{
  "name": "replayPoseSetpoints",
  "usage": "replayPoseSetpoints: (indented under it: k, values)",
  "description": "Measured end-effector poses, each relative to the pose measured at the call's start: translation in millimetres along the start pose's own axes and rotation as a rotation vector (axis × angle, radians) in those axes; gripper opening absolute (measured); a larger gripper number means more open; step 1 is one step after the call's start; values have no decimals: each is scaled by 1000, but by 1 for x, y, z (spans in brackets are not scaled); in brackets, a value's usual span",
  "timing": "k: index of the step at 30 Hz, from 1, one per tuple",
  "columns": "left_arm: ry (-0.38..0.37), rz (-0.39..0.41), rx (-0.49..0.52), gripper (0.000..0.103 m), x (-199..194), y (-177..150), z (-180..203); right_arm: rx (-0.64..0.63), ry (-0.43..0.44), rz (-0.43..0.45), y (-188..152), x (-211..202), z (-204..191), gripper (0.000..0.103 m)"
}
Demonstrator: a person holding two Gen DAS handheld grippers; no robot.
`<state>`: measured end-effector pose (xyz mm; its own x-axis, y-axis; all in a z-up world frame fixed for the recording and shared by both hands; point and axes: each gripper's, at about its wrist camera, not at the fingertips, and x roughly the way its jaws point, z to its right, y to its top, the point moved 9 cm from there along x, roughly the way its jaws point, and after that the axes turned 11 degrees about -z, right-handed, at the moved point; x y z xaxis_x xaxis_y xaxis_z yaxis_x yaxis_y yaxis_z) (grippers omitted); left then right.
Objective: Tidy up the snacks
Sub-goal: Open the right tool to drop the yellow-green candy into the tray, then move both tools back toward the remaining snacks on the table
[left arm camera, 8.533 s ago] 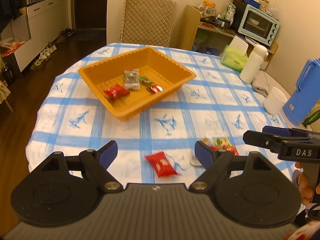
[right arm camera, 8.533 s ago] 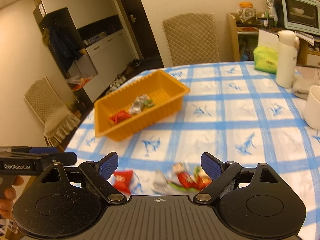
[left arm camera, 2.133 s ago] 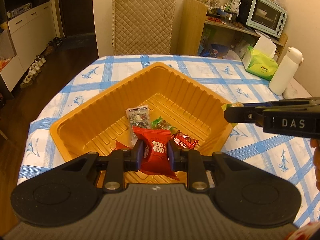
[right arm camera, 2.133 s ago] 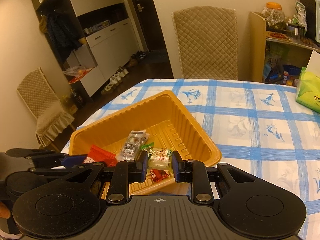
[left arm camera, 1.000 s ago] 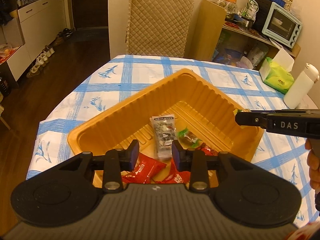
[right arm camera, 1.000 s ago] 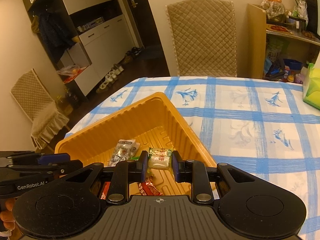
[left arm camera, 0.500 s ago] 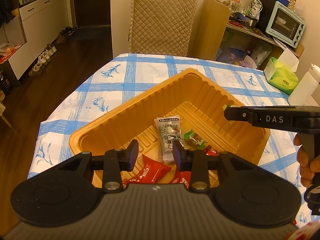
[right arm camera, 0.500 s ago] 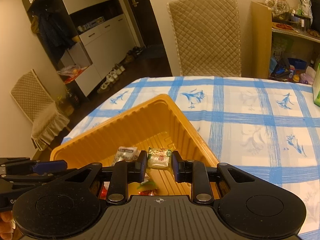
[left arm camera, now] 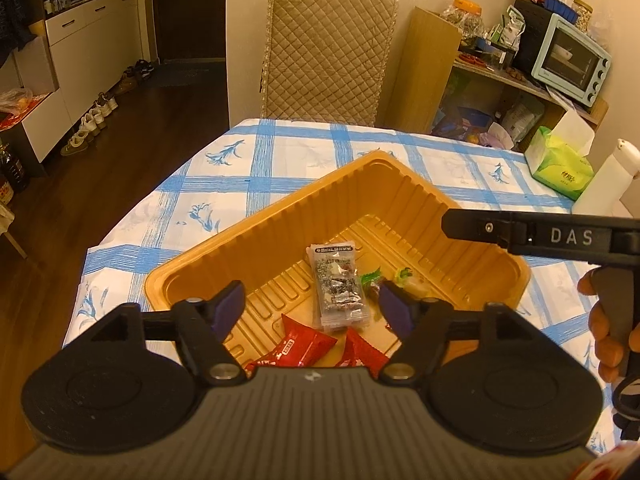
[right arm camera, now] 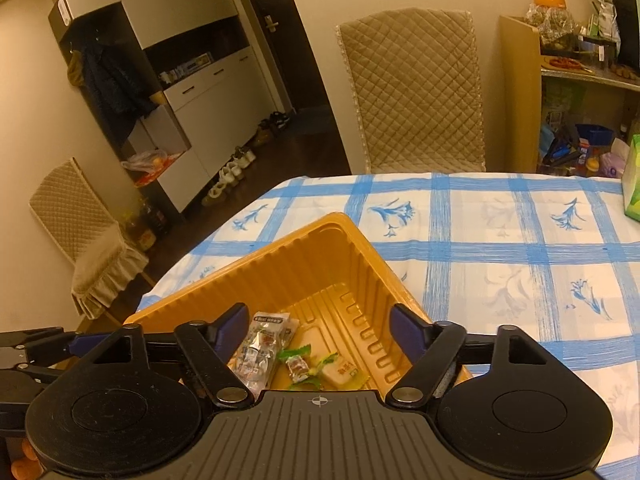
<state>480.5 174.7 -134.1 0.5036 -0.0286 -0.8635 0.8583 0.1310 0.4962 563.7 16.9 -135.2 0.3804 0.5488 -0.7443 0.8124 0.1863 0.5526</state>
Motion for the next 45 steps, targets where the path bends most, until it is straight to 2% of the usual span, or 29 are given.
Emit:
replayPoseSetpoints:
  k: [10,22,36,45]
  values:
    - [3,34,-7,88,-28,-6,6,-9,6,25,-12,-33,-10,91]
    - [-16,72,6,89,-74,-34,25,-10,17,77,-40,-91,-21,93]
    - [-32,108,21,89,-133,-90,56,-16,43,122,-103,-166,-29,93]
    - [-66,91,45,89,-152,-134,85,-16,42,101,-156,-202,-27,93]
